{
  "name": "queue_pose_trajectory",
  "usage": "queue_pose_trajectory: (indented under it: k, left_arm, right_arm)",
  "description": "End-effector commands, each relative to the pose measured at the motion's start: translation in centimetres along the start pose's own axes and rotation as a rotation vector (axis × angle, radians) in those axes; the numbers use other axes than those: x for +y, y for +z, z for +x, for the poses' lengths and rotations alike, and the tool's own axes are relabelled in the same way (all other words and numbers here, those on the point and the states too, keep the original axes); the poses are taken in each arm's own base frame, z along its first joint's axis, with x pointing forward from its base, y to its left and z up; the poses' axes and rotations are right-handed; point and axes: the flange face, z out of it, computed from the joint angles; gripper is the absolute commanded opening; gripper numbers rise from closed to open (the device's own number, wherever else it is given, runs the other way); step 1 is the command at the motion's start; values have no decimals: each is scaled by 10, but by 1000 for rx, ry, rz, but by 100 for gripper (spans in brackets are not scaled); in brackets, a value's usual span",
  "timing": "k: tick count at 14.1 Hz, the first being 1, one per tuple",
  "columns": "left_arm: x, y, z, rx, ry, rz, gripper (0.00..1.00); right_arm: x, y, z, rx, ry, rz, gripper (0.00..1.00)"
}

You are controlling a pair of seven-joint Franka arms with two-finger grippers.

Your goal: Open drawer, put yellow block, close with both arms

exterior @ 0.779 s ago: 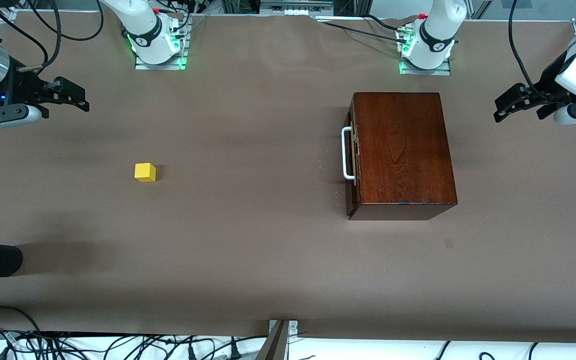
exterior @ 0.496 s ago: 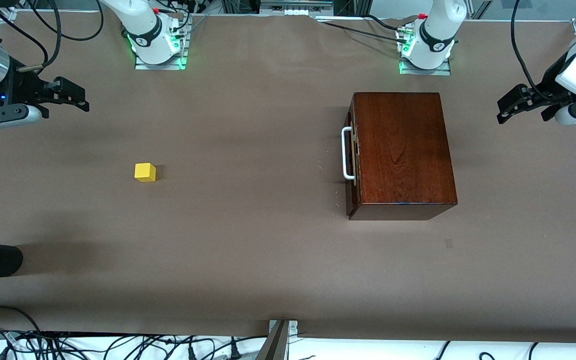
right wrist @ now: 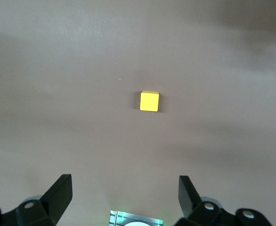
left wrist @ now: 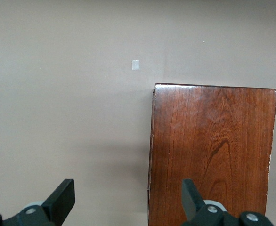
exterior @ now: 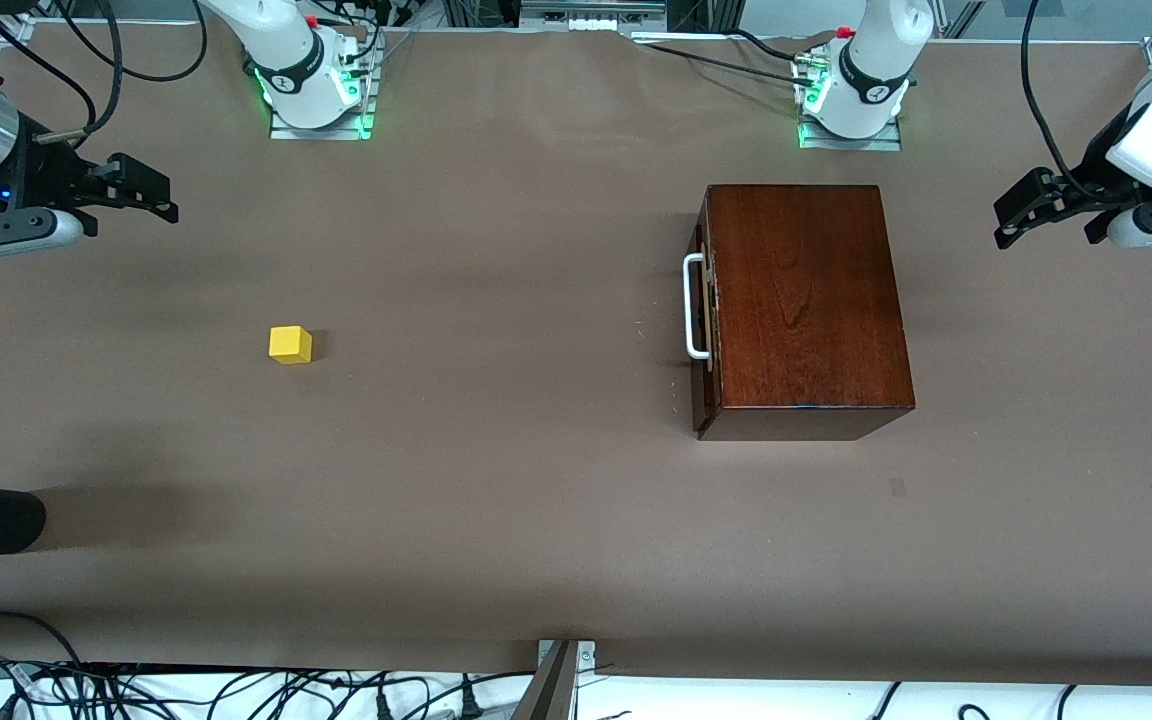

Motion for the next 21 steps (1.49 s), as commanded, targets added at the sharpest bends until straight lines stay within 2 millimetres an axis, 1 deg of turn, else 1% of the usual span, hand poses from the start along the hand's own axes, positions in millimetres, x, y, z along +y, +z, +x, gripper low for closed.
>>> queue_pose_trajectory:
  k: [1, 4, 6, 7, 10, 14, 17, 21]
  left_arm:
    - [0, -3, 2, 14, 21, 19, 100]
    - [0, 2, 5, 5, 26, 22, 100]
    - [-5, 3, 5, 2, 22, 19, 100]
    - [-2, 5, 7, 1, 28, 26, 100]
    - [5, 2, 6, 5, 31, 22, 100]
    - [1, 1, 7, 8, 37, 22, 100]
    - [5, 1, 6, 7, 29, 22, 100]
    - [6, 1, 6, 7, 31, 21, 100]
  right_arm:
    - [-1, -5, -5, 8, -8, -14, 100]
    - [0, -5, -5, 8, -7, -13, 100]
    - [-1, -5, -5, 8, -8, -14, 100]
    - [-1, -5, -5, 8, -7, -14, 100]
    - [0, -5, -5, 8, -7, -13, 100]
    - [-1, -7, -4, 15, -7, -14, 100]
    - [-1, -7, -3, 14, -7, -14, 100]
    - [-1, -7, -2, 20, -7, -14, 100]
